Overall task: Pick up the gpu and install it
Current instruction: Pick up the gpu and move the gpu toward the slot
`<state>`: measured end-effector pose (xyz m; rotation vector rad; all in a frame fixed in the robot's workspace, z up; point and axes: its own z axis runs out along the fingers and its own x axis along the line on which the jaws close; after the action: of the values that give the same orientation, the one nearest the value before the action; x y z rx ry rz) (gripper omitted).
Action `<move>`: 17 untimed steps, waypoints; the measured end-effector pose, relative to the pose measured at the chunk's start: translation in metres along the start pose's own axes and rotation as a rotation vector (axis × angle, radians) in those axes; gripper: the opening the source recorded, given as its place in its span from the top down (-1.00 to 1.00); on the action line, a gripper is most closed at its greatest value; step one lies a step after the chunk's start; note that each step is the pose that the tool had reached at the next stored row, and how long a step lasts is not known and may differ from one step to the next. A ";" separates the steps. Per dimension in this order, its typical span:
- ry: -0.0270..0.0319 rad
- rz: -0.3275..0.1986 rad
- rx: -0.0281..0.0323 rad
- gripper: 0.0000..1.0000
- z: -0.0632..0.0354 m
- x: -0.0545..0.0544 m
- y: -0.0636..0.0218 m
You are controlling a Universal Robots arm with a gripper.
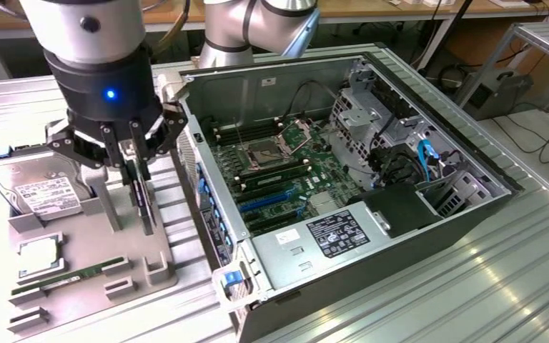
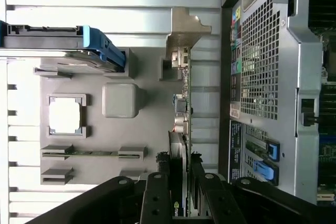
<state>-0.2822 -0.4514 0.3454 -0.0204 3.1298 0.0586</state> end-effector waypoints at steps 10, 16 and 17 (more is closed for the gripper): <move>0.0042 0.000 -0.0001 0.47 -0.0460 -0.010 -0.0031; 0.0114 0.000 -0.0003 0.47 -0.0746 -0.027 -0.0081; 0.0127 0.000 -0.0002 0.47 -0.0785 -0.030 -0.0090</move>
<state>-0.2530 -0.4630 0.4238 -0.0204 3.1425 0.0591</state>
